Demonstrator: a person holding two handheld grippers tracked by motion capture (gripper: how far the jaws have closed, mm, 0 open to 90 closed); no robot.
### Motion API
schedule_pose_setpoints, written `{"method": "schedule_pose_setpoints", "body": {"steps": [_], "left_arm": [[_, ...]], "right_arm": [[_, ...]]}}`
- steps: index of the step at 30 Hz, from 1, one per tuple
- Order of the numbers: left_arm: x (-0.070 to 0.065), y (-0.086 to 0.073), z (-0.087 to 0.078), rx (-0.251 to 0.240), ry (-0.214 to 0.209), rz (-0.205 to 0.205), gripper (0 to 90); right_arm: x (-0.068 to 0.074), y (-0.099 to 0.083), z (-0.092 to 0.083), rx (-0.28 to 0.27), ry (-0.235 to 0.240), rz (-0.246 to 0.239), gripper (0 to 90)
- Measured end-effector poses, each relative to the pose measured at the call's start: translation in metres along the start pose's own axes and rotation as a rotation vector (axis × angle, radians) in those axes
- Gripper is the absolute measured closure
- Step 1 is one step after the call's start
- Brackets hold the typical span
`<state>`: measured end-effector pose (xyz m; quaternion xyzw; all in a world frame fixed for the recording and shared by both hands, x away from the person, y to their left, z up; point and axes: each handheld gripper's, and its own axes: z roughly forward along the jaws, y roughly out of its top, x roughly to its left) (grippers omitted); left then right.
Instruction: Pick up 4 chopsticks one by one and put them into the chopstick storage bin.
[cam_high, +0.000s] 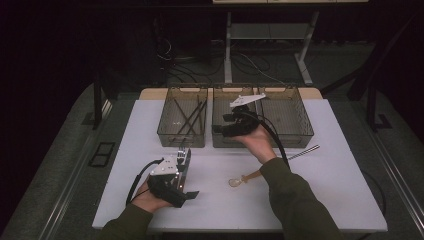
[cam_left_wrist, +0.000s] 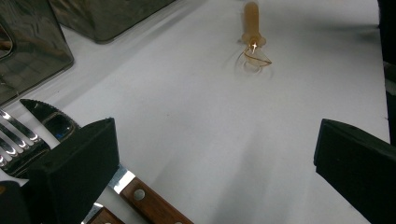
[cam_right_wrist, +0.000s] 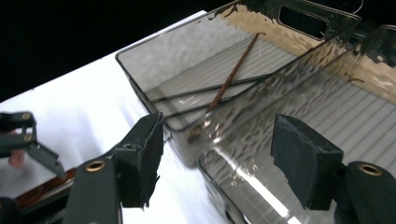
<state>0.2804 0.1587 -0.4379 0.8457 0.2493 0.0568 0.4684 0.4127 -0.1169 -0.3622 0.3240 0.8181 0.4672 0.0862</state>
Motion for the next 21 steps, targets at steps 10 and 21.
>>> {"method": "schedule_pose_setpoints", "body": {"steps": [10, 21], "left_arm": [[0.000, 0.000, 0.000, 0.008, 0.006, 0.006, 0.0], [0.001, 0.000, -0.001, 0.012, 0.009, 0.009, 0.0]], "right_arm": [[-0.004, -0.019, -0.024, 0.006, 0.018, -0.011, 33.7], [-0.009, -0.050, -0.049, 0.015, 0.012, -0.018, 32.5]]}}
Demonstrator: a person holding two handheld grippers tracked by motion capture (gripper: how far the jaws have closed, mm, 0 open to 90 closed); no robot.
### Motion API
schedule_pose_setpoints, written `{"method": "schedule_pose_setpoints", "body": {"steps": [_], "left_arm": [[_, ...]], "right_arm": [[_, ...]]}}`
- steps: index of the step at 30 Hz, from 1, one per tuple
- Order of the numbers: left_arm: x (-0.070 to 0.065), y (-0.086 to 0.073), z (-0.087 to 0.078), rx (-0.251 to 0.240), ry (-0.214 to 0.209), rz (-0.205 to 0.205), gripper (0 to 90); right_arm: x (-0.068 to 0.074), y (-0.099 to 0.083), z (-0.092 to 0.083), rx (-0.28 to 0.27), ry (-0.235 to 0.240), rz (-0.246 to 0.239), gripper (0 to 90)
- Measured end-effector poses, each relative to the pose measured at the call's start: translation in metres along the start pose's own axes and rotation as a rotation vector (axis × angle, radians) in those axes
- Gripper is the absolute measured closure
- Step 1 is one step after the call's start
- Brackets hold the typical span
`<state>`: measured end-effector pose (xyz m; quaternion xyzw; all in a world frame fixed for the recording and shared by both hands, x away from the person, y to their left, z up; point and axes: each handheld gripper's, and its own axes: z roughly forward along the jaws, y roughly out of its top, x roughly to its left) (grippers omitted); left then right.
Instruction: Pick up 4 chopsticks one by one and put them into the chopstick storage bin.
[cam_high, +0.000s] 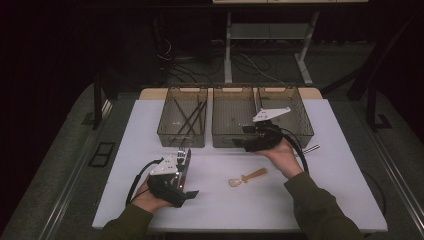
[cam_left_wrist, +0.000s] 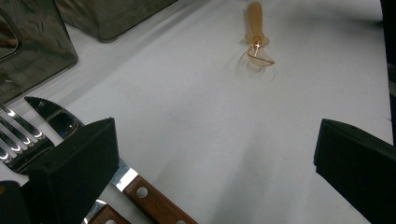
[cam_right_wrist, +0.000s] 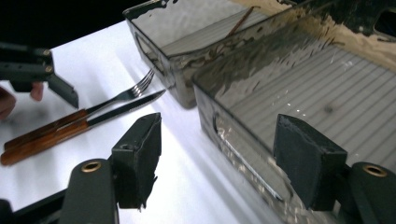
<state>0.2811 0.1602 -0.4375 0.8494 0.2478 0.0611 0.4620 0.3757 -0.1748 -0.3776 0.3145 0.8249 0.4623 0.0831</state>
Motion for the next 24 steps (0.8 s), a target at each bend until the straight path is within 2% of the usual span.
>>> {"method": "schedule_pose_setpoints", "body": {"steps": [13, 17, 24], "left_arm": [[0.000, 0.000, 0.000, 0.002, 0.004, -0.001, 0.0], [0.000, 0.000, -0.001, -0.001, 0.003, -0.002, 0.0], [0.000, 0.000, -0.001, -0.001, 0.003, -0.002, 0.0]], "right_arm": [[-0.004, -0.031, -0.030, -0.002, -0.020, 0.004, 32.4], [-0.006, -0.040, -0.037, 0.013, -0.031, 0.002, 33.8], [-0.008, -0.057, -0.046, 0.071, -0.034, -0.014, 45.1]]}}
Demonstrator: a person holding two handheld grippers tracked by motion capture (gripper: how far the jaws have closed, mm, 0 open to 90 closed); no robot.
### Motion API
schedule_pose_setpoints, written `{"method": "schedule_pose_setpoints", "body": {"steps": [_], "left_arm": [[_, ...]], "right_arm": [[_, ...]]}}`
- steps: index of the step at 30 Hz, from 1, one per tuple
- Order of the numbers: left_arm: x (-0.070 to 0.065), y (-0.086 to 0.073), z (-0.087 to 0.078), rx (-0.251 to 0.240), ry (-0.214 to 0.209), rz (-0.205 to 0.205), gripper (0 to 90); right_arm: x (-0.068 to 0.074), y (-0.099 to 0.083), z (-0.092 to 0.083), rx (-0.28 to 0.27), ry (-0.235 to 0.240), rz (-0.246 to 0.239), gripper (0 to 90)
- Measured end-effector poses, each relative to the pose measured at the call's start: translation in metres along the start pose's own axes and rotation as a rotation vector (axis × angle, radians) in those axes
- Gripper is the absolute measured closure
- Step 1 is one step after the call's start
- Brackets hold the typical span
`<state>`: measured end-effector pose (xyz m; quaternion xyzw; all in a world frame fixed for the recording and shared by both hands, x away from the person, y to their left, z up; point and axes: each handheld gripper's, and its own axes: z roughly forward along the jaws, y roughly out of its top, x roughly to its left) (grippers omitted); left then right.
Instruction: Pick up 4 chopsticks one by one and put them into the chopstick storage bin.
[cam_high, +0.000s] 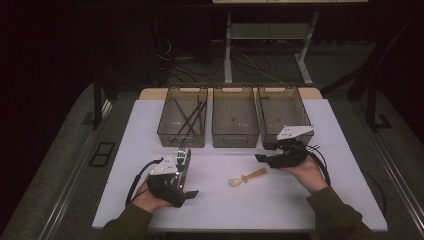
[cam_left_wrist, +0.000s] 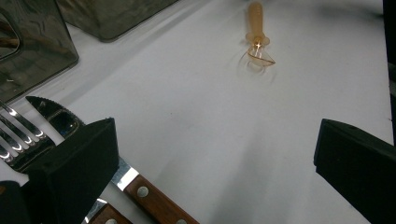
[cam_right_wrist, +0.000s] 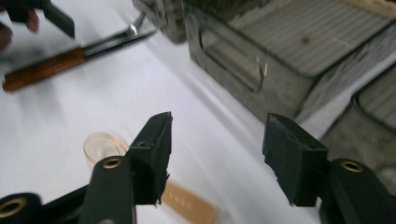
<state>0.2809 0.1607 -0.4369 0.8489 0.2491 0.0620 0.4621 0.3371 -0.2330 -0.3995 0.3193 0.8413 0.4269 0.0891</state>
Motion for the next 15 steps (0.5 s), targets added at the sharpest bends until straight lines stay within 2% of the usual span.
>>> {"method": "schedule_pose_setpoints", "body": {"steps": [4, 9, 15], "left_arm": [[0.000, 0.000, 0.000, 0.002, -0.001, 0.001, 0.0], [0.000, 0.000, 0.000, 0.003, -0.001, 0.001, 0.0], [0.000, 0.000, 0.001, 0.004, -0.003, 0.001, 0.0]], "right_arm": [[-0.001, -0.008, -0.004, 0.021, 0.014, 0.004, 48.3], [0.000, -0.012, -0.005, 0.043, 0.049, -0.023, 47.4], [0.001, -0.012, -0.001, 0.063, 0.066, -0.045, 47.3]]}}
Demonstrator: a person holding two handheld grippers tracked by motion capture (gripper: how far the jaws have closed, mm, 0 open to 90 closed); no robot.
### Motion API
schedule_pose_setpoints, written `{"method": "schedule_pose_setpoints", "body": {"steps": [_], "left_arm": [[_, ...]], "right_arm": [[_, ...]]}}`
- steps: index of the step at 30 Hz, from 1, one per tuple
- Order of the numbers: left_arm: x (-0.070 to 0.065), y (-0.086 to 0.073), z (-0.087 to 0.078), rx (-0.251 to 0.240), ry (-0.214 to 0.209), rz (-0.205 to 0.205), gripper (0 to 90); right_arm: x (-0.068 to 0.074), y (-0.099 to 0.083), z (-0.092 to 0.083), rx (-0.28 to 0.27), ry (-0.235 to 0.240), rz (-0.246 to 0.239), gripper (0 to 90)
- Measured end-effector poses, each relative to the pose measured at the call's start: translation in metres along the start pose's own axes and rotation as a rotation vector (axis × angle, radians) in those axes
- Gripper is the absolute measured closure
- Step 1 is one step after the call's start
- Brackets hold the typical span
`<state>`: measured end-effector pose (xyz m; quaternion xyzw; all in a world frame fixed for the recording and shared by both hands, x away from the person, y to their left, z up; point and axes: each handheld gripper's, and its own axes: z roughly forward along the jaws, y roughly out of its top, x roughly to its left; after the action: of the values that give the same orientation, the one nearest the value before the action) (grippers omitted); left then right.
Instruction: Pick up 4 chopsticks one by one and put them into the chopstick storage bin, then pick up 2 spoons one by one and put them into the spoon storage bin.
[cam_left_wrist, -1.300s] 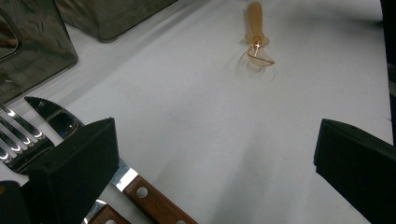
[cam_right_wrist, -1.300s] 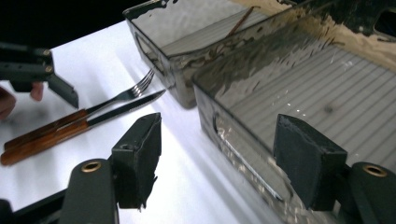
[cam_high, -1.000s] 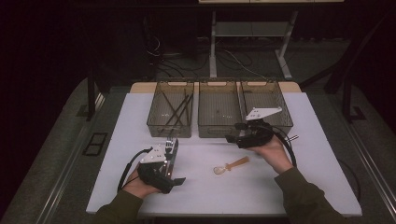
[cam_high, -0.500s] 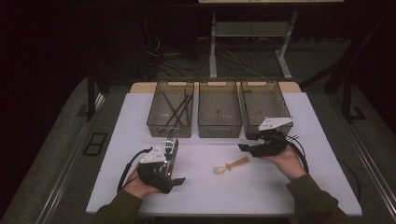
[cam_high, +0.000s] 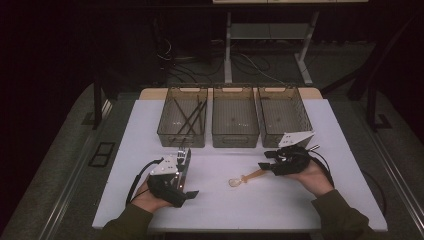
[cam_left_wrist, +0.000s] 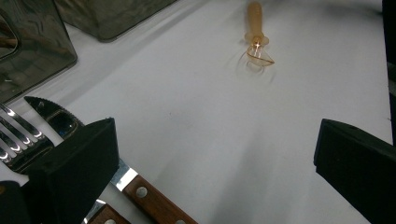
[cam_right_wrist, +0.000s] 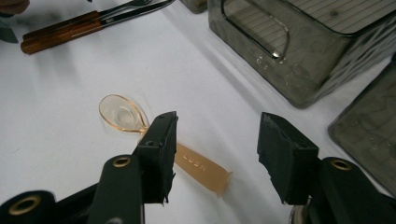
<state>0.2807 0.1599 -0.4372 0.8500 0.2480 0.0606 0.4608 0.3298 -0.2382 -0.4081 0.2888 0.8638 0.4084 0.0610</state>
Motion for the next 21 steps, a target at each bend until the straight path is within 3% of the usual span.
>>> {"method": "schedule_pose_setpoints", "body": {"steps": [21], "left_arm": [[-0.001, 0.000, 0.001, 0.006, -0.005, 0.000, 0.0]], "right_arm": [[0.000, 0.003, 0.029, 0.108, 0.099, -0.089, 38.9]]}}
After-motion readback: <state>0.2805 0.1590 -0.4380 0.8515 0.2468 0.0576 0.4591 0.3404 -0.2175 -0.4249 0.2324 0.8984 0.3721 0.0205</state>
